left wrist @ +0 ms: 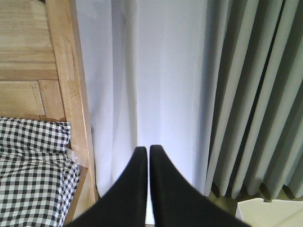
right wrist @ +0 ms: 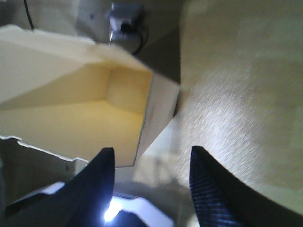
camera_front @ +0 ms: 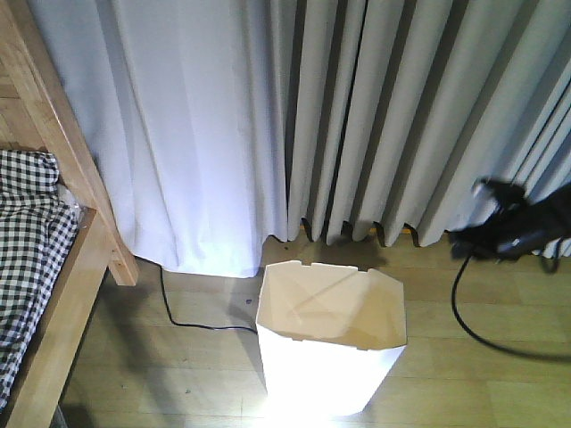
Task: Move trash bin to bedside with robot
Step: 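Open the right gripper and raise it away from the bin rim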
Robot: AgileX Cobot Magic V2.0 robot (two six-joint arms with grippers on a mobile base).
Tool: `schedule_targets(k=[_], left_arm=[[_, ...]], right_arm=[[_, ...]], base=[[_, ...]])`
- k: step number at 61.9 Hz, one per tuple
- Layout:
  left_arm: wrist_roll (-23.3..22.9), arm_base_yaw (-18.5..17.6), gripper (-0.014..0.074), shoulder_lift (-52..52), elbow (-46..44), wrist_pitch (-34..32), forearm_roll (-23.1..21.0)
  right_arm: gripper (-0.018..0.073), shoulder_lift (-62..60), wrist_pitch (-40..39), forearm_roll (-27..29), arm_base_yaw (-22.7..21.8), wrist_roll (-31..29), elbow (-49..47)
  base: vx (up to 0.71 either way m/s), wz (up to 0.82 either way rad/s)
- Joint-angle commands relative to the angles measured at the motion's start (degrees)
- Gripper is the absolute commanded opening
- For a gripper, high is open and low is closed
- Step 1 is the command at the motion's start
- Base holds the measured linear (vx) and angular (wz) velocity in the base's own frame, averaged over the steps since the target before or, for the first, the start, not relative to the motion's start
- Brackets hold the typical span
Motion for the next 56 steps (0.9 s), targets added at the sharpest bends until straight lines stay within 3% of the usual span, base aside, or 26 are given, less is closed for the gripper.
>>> schedule_targets(k=[1, 27, 45, 56], left_arm=[[-0.5, -0.3, -0.0006, -0.6, 1.7, -4.2, -0.2], [-0.5, -0.3, -0.0006, -0.6, 1.7, -4.2, -0.2], [-0.5, -0.3, -0.0006, -0.6, 1.7, -4.2, -0.2], [-0.5, -0.3, -0.0006, -0.6, 1.7, -4.2, -0.2]], right_arm=[[0.0345, -13.0, -0.6, -2.3, -0.3, 0.7, 2.6], [0.0345, -50.3, 4.9, -32.5, -0.3, 27.5, 4.5], [0.0345, -69.2, 9.9, -29.2, 0.3, 31.4, 4.8], [0.0345, -80.8, 5.2, -29.7, 7.1, 31.1, 11.3]], base=[[0.00, 0.00], [0.00, 0.00], [0.00, 0.00], [0.00, 0.00]])
